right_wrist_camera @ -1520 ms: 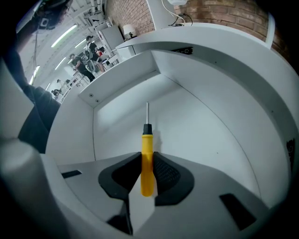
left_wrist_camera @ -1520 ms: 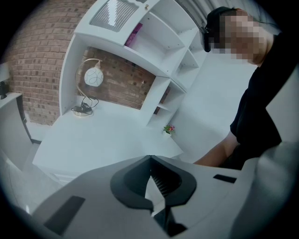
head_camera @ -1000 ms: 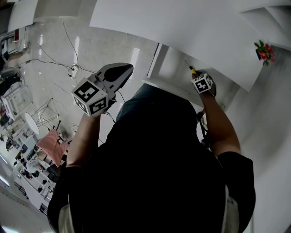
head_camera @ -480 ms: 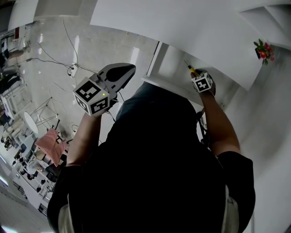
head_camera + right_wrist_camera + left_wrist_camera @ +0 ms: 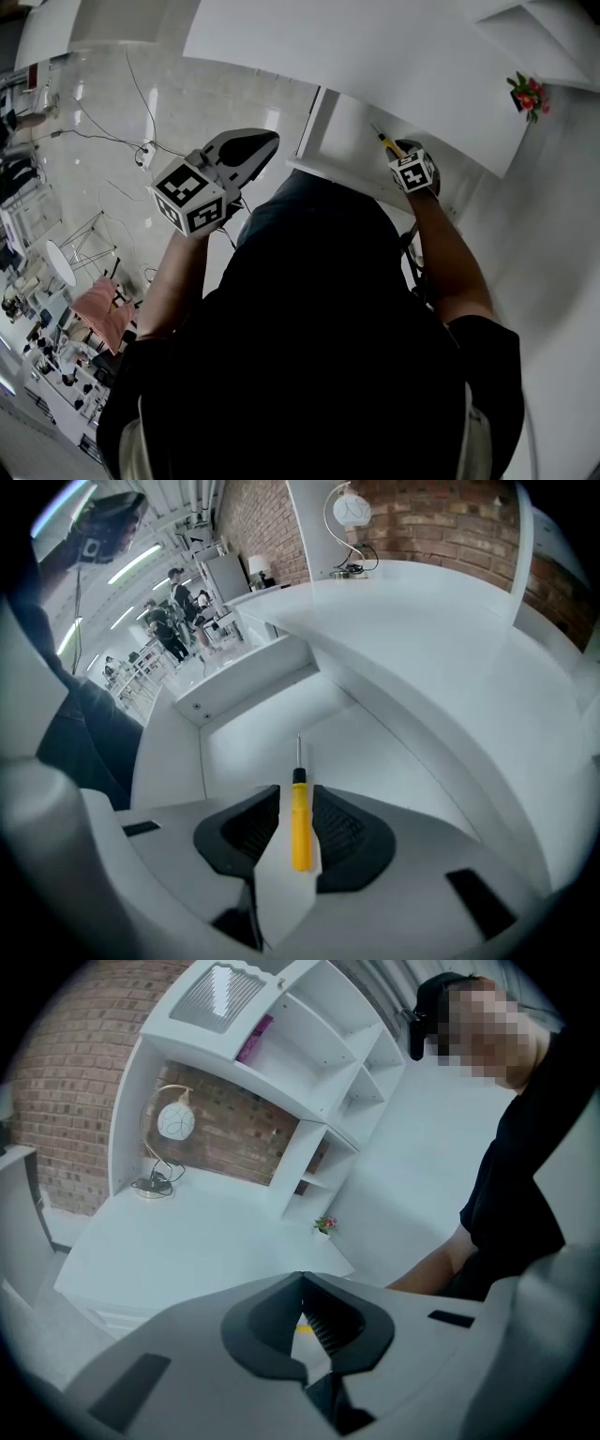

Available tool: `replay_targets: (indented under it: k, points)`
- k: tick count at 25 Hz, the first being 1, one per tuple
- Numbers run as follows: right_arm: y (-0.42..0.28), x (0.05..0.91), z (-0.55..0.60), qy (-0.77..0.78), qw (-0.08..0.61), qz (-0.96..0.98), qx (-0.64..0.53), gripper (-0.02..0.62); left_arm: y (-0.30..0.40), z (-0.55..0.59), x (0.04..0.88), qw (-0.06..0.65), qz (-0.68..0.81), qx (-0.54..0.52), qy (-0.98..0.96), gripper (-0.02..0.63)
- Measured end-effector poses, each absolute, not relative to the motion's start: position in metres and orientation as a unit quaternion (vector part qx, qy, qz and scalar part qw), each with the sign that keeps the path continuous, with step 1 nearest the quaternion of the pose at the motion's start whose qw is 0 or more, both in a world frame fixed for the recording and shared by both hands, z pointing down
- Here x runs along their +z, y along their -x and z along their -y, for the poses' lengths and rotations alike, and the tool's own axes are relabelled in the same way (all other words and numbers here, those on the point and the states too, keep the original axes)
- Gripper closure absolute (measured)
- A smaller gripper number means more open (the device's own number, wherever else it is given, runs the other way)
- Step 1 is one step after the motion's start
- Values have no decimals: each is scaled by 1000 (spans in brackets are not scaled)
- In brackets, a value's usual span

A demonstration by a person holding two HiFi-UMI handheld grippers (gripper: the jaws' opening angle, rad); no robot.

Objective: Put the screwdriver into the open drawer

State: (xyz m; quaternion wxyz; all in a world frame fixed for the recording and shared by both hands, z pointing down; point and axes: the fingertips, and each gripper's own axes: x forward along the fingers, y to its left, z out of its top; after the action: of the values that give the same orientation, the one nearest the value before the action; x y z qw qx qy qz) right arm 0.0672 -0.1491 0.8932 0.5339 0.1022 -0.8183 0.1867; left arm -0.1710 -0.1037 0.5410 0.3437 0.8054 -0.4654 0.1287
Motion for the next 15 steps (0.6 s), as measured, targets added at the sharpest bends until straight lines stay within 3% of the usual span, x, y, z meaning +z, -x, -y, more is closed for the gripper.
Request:
replay_targets:
  k: [15]
  points:
    - [-84,763,185,-187,439,859,185,479,129,123,490,297,429,113,-846,591]
